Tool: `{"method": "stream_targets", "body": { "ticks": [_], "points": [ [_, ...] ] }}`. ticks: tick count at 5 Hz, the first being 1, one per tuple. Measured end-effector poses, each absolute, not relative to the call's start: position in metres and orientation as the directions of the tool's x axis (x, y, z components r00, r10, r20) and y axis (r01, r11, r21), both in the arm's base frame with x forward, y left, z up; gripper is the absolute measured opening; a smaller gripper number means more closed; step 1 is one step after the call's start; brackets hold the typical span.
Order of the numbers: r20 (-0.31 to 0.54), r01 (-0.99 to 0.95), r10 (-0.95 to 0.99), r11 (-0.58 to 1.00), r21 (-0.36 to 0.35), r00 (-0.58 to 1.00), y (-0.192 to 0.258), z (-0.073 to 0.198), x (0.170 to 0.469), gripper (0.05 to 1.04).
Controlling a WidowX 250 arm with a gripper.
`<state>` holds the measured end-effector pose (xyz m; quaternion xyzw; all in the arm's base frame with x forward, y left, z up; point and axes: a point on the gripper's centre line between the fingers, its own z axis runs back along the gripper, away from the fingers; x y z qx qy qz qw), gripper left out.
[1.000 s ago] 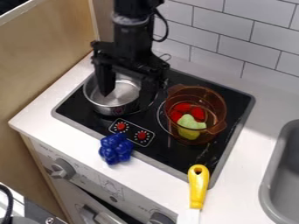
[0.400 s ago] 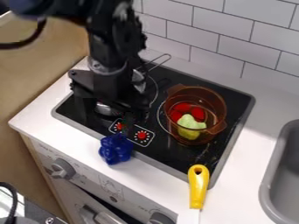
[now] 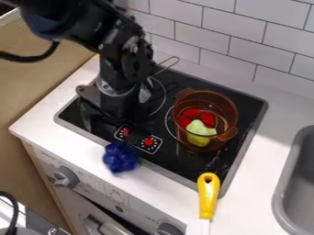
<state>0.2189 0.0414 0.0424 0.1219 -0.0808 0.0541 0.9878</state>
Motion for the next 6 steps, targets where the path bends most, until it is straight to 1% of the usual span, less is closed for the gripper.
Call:
{"method": "stream_targets", "body": {
  "ticks": [1,4,6],
  "points": [
    [0.151,-0.147,0.115,0.963,0.225,0.982,0.041,0.034,0.218,1.001],
    [0.171,-0.218,0.186,0.956,0.198,0.968,0.033,0.027,0.212,1.001],
    [0.171,-0.250,0.218,0.948,0.196,0.961,0.024,0.024,0.208,1.001]
  ]
}}
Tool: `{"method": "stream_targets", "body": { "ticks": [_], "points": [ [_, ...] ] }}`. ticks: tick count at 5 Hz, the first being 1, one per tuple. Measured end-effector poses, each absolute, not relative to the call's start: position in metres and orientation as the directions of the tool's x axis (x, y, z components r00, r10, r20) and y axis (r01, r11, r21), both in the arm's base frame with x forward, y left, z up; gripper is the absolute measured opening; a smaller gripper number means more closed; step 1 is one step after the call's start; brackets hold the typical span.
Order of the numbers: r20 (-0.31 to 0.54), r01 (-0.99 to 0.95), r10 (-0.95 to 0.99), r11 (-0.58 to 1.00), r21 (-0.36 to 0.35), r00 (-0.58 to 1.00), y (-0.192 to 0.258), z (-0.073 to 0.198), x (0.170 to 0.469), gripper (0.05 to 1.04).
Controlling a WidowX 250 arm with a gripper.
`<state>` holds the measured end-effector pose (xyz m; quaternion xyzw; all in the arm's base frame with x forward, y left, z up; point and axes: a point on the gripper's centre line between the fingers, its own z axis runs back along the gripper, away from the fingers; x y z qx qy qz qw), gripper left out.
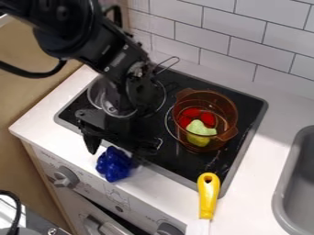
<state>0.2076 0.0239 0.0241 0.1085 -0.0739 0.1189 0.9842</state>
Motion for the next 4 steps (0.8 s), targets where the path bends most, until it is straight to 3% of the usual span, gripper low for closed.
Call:
{"method": "stream_targets", "body": {
  "ticks": [4],
  "points": [
    [0.210,-0.266,0.227,0.947,0.182,0.951,0.024,0.012,0.202,0.972]
  ]
}}
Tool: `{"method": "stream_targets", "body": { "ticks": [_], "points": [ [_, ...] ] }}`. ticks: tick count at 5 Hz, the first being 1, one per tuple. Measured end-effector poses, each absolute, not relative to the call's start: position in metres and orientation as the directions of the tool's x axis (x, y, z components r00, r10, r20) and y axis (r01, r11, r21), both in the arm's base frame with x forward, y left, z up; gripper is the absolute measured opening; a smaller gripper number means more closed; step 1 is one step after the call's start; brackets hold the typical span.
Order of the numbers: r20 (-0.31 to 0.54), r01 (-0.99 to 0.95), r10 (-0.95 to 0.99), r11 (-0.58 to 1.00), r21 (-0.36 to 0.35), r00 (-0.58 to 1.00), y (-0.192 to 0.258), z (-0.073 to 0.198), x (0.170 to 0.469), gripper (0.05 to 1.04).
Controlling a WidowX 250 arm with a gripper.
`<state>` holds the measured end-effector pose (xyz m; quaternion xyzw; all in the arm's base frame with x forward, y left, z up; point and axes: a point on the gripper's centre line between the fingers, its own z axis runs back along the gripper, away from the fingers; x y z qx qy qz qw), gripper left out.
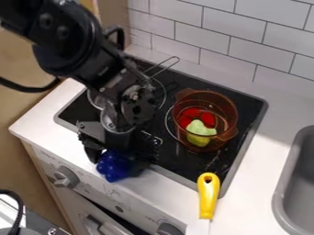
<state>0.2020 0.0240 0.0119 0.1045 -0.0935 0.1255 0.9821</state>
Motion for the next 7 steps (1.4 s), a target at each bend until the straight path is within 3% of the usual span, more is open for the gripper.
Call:
{"method": "stream_targets", "body": {
  "ticks": [1,3,6,7],
  "points": [
    [0.205,-0.280,0.244,0.946,0.165,0.948,0.028,0.011,0.202,0.815],
    [0.136,-0.280,0.260,0.947,0.158,0.956,0.030,0.014,0.203,0.813],
    [0.032,-0.307,0.308,0.922,0.237,0.951,0.026,0.071,0.214,0.813],
    [0.061,-0.282,0.276,0.936,0.210,0.959,0.023,0.093,0.235,0.813]
  ]
}}
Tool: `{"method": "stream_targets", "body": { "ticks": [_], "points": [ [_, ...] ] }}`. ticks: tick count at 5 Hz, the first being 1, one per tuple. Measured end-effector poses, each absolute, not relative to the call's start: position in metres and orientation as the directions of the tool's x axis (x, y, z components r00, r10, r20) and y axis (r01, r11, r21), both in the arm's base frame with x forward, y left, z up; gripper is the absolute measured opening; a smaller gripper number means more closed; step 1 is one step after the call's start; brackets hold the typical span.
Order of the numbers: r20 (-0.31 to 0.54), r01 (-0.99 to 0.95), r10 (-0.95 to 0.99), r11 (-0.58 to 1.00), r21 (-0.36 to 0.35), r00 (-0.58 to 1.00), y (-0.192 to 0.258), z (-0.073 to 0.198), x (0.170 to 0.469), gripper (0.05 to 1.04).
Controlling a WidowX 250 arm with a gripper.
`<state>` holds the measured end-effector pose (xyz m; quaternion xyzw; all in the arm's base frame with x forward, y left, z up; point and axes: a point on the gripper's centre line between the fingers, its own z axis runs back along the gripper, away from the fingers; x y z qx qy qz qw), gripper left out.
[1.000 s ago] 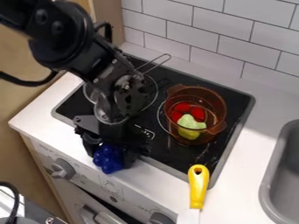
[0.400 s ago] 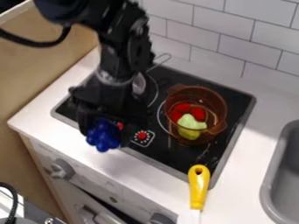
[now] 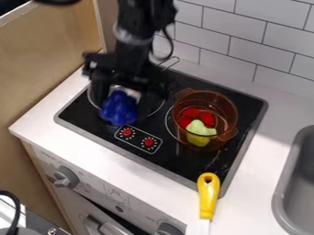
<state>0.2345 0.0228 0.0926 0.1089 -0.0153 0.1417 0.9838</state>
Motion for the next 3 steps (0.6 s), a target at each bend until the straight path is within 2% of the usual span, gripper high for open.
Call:
{"method": "stream_targets", "body": {
  "ticks": [1,3],
  "points": [
    [0.130,-0.251,0.230,0.951,0.182,0.965,0.024,0.108,0.257,0.813],
    [0.236,-0.172,0.137,0.976,0.133,0.962,0.026,0.101,0.299,0.813]
  ]
}}
